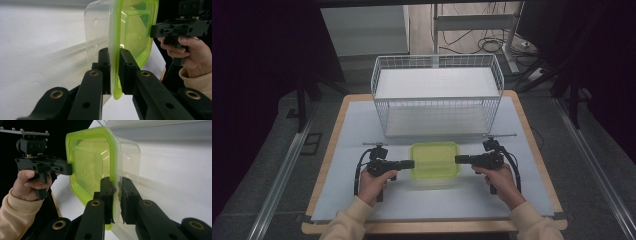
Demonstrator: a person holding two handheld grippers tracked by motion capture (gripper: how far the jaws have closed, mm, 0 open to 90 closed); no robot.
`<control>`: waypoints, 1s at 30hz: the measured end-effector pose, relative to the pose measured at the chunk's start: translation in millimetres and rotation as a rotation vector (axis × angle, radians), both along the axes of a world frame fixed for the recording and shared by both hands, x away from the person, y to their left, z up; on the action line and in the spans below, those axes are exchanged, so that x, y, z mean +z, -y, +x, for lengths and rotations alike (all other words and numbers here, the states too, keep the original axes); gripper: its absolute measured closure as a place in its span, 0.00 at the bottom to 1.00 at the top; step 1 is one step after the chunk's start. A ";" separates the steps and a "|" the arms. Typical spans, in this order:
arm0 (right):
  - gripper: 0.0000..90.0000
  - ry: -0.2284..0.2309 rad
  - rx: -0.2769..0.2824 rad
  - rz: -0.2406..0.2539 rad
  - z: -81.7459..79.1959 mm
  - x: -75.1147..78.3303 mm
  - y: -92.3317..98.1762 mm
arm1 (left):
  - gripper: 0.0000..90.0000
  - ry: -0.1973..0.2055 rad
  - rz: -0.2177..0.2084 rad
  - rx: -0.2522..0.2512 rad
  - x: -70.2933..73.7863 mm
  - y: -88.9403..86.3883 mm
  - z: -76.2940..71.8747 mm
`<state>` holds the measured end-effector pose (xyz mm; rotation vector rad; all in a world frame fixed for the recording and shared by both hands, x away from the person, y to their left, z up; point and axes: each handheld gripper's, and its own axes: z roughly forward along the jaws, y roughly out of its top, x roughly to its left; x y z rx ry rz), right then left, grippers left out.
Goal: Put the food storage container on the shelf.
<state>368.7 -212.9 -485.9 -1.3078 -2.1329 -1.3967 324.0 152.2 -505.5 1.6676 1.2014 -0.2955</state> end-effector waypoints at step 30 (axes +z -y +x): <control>0.91 0.050 0.009 0.020 -3.4 20.3 0.2 | 0.90 0.036 -0.026 0.005 15.8 -2.4 -1.8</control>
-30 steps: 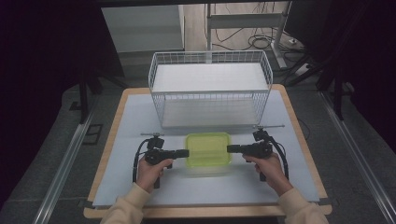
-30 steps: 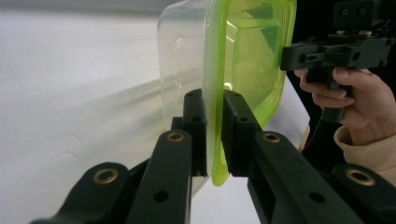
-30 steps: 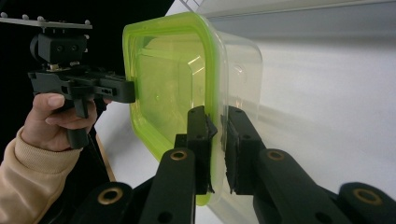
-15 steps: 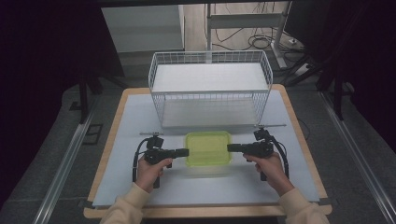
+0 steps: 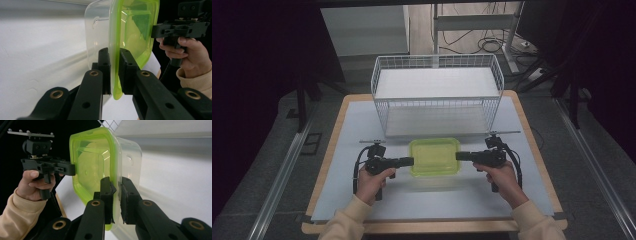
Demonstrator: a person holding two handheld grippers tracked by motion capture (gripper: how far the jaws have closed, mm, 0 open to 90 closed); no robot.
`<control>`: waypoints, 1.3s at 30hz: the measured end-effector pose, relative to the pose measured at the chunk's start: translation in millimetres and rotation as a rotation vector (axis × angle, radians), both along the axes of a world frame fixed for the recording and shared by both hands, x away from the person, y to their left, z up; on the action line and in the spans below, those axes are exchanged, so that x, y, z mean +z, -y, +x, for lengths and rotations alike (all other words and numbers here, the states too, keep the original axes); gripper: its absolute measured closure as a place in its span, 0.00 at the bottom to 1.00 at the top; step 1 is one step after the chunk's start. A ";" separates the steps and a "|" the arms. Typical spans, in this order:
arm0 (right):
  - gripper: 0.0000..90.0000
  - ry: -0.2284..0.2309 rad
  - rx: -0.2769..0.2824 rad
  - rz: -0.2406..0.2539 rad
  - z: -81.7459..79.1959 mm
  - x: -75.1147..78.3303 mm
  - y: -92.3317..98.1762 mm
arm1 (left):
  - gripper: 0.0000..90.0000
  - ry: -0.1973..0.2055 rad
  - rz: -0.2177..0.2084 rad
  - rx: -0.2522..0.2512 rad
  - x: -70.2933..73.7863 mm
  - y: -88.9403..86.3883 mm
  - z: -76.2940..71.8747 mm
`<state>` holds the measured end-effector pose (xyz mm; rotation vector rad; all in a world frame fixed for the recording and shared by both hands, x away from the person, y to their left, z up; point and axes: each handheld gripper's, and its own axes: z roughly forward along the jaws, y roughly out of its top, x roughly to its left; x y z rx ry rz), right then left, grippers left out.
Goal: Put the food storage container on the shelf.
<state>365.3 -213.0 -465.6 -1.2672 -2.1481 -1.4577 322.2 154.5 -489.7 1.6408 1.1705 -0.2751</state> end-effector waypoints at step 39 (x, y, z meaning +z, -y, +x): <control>0.92 0.132 0.005 0.055 3.2 100.9 0.5 | 0.90 0.104 -0.023 0.004 88.6 -2.8 22.4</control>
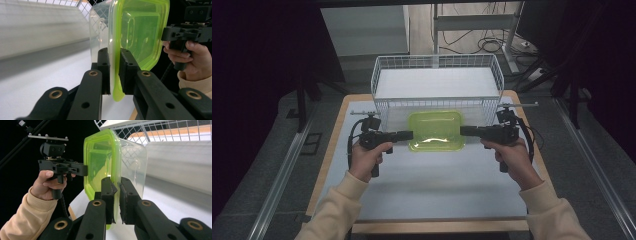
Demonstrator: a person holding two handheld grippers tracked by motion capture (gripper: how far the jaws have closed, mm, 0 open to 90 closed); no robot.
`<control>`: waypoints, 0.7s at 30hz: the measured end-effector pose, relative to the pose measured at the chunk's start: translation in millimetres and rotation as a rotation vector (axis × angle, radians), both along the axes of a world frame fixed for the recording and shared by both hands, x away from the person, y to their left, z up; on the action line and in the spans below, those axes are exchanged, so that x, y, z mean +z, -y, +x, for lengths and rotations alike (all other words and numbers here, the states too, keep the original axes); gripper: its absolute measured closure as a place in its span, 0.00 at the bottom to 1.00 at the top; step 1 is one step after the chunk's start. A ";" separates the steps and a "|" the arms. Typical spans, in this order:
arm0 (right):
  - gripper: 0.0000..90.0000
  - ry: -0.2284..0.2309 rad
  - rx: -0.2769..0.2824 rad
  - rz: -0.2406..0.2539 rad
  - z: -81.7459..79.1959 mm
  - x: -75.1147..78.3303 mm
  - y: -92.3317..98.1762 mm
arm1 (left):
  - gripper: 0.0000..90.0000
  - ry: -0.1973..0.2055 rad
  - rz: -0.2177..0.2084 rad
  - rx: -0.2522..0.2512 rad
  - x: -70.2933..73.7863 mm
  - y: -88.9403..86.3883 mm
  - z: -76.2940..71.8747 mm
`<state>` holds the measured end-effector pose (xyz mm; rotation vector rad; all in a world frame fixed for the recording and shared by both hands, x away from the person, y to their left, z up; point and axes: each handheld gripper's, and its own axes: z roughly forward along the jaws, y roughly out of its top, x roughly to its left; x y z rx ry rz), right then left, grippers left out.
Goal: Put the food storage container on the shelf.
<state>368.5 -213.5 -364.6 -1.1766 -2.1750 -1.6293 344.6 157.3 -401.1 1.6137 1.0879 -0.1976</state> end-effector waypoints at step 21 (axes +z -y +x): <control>0.93 0.024 -0.018 0.002 11.0 22.3 3.4 | 0.90 0.031 0.008 0.003 25.9 3.8 11.3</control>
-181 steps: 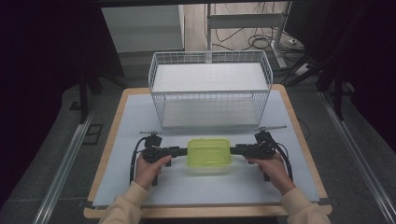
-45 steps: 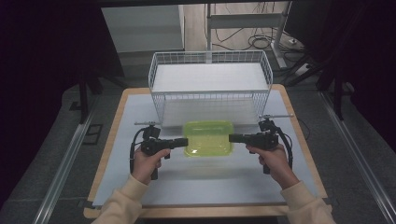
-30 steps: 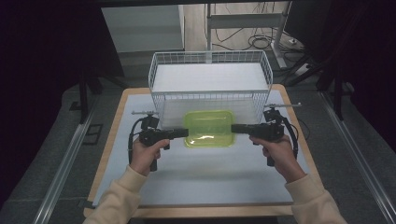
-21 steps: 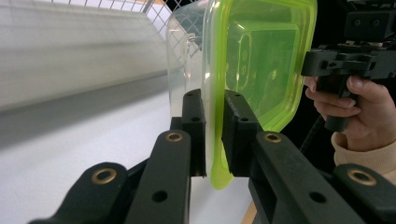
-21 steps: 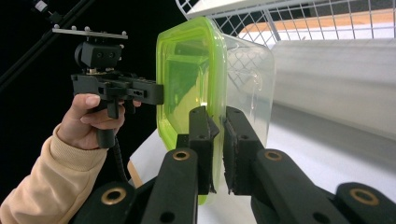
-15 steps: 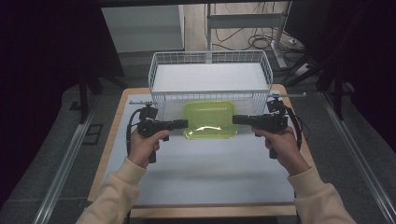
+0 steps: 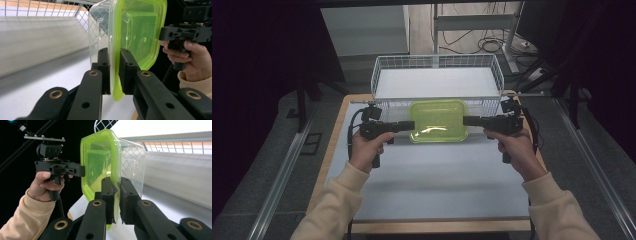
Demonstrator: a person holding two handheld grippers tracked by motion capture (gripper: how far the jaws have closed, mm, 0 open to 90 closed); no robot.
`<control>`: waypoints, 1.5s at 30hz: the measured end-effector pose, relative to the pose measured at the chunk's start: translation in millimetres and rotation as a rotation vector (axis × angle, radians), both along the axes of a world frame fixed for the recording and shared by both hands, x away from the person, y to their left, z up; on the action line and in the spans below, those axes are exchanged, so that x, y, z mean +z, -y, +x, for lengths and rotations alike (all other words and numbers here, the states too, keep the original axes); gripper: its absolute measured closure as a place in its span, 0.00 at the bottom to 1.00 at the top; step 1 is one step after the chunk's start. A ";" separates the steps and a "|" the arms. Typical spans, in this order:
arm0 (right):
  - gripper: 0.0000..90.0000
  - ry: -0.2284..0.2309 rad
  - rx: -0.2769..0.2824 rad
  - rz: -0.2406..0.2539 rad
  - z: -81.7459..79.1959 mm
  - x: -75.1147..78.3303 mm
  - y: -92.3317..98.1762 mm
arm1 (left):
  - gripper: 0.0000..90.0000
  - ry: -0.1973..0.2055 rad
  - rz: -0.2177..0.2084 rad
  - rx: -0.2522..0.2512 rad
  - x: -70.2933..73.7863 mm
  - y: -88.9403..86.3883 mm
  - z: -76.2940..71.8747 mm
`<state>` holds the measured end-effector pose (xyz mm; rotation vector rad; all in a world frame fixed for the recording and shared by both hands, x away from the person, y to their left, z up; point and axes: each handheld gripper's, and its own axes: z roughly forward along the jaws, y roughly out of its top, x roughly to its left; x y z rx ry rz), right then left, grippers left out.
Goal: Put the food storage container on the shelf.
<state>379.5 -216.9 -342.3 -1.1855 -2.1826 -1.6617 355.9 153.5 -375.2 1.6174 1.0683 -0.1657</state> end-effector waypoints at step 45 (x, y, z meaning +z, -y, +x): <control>0.91 0.049 -0.084 0.009 68.5 30.6 -12.6 | 0.90 0.025 0.024 0.041 44.8 -7.2 75.4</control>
